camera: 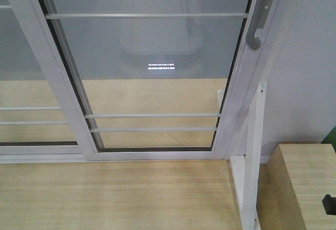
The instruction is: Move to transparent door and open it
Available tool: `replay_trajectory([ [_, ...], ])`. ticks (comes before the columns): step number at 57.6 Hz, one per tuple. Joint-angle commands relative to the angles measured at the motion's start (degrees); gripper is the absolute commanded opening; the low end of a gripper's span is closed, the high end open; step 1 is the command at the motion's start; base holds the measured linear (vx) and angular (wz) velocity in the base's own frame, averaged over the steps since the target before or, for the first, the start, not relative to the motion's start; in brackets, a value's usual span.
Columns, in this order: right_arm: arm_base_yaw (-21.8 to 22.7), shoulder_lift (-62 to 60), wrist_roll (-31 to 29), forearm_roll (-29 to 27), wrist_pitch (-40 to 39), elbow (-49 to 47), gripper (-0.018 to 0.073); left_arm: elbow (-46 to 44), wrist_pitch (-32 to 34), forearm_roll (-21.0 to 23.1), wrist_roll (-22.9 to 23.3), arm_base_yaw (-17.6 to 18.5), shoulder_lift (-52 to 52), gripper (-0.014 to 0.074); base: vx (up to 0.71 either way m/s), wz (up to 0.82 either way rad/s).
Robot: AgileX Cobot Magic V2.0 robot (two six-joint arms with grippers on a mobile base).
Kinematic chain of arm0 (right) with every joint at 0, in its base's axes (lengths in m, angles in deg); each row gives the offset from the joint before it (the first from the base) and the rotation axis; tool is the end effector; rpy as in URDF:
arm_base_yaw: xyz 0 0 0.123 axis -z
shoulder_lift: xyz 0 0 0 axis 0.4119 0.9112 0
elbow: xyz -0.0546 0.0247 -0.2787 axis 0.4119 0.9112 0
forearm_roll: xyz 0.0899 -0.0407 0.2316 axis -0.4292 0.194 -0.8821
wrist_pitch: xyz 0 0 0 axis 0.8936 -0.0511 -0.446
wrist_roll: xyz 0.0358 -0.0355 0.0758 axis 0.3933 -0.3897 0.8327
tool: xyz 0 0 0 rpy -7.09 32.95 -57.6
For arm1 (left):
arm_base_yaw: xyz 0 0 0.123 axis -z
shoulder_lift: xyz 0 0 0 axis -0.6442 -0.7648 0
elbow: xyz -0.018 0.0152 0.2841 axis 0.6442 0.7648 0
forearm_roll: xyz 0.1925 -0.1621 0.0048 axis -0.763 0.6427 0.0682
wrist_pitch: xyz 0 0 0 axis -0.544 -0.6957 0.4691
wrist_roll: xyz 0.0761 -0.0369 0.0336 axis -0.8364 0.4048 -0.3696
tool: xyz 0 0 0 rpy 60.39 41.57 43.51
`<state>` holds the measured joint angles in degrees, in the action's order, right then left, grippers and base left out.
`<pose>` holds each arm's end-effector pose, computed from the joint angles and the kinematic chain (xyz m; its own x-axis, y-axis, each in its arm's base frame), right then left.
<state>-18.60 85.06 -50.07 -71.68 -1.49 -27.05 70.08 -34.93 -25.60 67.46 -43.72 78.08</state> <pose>0.0561 -0.0055 0.1876 -0.1215 -0.1060 -0.9869 0.0846 0.9896 -0.1167 0.0566 0.0032 0.1957 -0.0338 0.0827 -0.9960 -0.0561 0.9948 0.0845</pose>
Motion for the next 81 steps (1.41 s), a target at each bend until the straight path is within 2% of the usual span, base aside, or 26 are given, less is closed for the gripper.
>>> replay_trajectory([
  [1, -0.1, -1.0, -0.3, 0.1, -4.6, 0.8, -0.0008, 1.5, 4.9, 0.1, 0.2, 0.2, 1.0, -0.0006, 0.03, 0.01],
  [81, 0.4, -0.9, -0.3, 0.1, -4.5, 0.8, -0.0008, 1.5, 4.9, 0.1, 0.2, 0.2, 0.8, -0.0006, 0.02, 0.01],
])
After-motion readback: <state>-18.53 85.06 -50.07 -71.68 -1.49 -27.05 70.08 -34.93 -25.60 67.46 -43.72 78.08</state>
